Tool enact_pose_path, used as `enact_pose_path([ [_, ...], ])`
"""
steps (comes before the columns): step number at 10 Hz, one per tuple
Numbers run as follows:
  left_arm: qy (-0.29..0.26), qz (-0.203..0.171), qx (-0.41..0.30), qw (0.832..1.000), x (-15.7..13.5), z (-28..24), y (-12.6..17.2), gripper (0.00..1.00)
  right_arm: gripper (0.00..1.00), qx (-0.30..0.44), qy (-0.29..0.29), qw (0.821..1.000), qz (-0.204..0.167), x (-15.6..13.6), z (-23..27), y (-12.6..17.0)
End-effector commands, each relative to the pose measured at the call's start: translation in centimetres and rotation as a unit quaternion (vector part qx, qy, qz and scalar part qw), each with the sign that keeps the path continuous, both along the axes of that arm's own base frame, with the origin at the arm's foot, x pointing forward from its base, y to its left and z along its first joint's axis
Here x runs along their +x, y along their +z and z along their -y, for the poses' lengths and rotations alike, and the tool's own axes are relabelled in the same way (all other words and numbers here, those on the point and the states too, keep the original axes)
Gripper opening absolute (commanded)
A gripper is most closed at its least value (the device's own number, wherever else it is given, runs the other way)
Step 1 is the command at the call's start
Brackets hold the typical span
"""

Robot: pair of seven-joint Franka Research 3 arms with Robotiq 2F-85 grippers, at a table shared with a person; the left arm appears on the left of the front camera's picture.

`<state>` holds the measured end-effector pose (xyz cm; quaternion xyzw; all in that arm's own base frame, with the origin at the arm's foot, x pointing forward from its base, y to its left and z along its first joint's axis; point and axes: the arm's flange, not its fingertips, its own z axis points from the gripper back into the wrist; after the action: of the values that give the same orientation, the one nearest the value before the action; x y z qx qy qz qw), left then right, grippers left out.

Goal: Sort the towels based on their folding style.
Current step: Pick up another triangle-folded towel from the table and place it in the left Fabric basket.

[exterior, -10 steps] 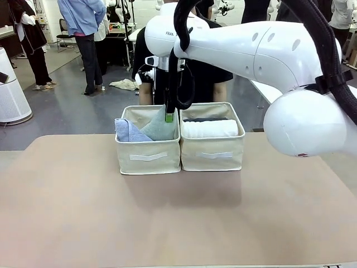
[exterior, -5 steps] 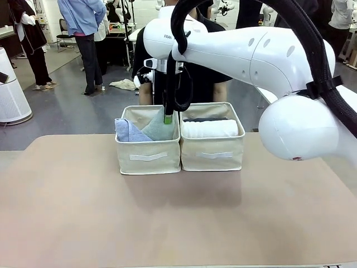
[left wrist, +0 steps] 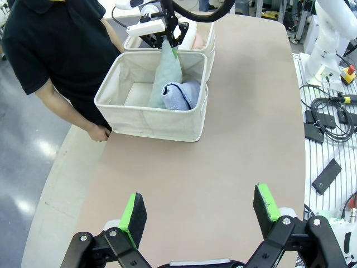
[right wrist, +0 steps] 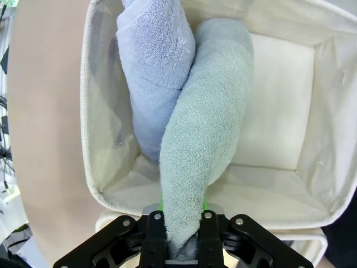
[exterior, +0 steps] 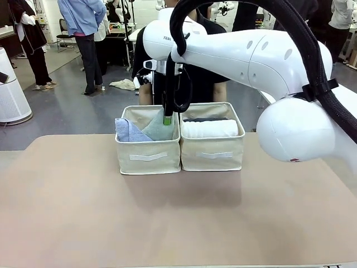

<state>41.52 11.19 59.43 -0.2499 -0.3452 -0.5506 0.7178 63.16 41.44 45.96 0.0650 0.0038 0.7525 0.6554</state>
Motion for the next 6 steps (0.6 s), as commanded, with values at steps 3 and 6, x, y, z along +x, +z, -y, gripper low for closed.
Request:
enact_pose_path([
  [3,0.001,-0.005,0.0,1.0,-0.15,-0.01,0.13,1.0,0.19,0.012,0.003,1.0,-0.015,1.69,-1.47,0.95],
  [6,0.001,-0.005,0.0,1.0,-0.15,-0.01,0.13,1.0,0.19,0.016,0.001,1.0,-0.017,1.73,-1.44,0.89],
])
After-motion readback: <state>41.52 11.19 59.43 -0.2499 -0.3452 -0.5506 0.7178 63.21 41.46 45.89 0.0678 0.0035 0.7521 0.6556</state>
